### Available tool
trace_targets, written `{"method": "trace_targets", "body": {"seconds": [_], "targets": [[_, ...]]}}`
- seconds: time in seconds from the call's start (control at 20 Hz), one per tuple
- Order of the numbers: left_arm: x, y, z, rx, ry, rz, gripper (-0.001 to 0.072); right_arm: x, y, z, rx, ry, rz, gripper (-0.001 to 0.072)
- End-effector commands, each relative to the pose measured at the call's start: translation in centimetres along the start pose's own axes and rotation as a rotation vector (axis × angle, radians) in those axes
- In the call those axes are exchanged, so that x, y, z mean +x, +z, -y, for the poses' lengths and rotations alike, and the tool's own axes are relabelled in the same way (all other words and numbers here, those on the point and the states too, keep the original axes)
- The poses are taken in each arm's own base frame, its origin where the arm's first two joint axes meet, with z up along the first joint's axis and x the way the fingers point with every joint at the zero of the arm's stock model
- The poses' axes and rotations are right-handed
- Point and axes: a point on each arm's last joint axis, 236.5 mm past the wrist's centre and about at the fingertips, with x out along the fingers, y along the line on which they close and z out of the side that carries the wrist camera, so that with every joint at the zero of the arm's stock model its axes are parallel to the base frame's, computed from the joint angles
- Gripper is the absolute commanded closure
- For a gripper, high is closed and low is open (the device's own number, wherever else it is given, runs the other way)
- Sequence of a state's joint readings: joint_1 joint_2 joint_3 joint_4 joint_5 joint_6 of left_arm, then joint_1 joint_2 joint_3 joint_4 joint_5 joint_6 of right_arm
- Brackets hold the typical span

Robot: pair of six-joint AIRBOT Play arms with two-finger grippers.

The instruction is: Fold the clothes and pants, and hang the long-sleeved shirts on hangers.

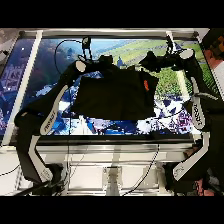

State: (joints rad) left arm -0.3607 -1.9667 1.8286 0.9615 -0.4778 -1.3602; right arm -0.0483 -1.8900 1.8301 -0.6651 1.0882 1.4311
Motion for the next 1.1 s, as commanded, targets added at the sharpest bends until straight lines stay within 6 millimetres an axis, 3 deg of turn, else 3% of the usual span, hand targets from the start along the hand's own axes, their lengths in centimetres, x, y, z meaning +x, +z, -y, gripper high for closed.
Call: {"method": "trace_targets", "body": {"seconds": [0.0,0.25,0.5,0.55,0.6,0.8,0.85,1.05], "targets": [[1.6,-0.9,-1.0,0.092,0.055,-0.017,0.0361,0.0,-1.2,-0.1,-0.001,0.006,-0.053,0.0481],[1.9,0.6,-1.8,0.118,0.082,0.059,0.0362,-0.1,-1.8,-0.2,-0.001,0.010,-0.075,0.0481],[2.5,-1.1,-3.1,0.091,0.093,0.008,0.0369,-0.1,-2.4,-0.3,-0.001,0.013,-0.100,0.0481],[2.6,-1.6,-3.2,0.090,0.092,-0.012,0.0411,-0.1,-2.3,-0.3,-0.001,0.013,-0.100,0.0481],[2.7,-2.1,-3.2,0.089,0.092,-0.029,0.0540,-0.1,-2.3,-0.3,-0.001,0.013,-0.099,0.0481],[2.8,-2.3,-3.3,0.089,0.092,-0.033,0.0601,-0.1,-2.3,-0.3,-0.001,0.013,-0.099,0.0481],[2.8,-2.3,-3.3,0.089,0.092,-0.032,0.0700,-0.1,-2.3,-0.3,-0.001,0.013,-0.099,0.0482],[1.9,-0.8,-2.6,0.096,0.086,-0.006,0.0702,-0.1,-2.3,-0.3,-0.001,0.013,-0.099,0.0484]]}}
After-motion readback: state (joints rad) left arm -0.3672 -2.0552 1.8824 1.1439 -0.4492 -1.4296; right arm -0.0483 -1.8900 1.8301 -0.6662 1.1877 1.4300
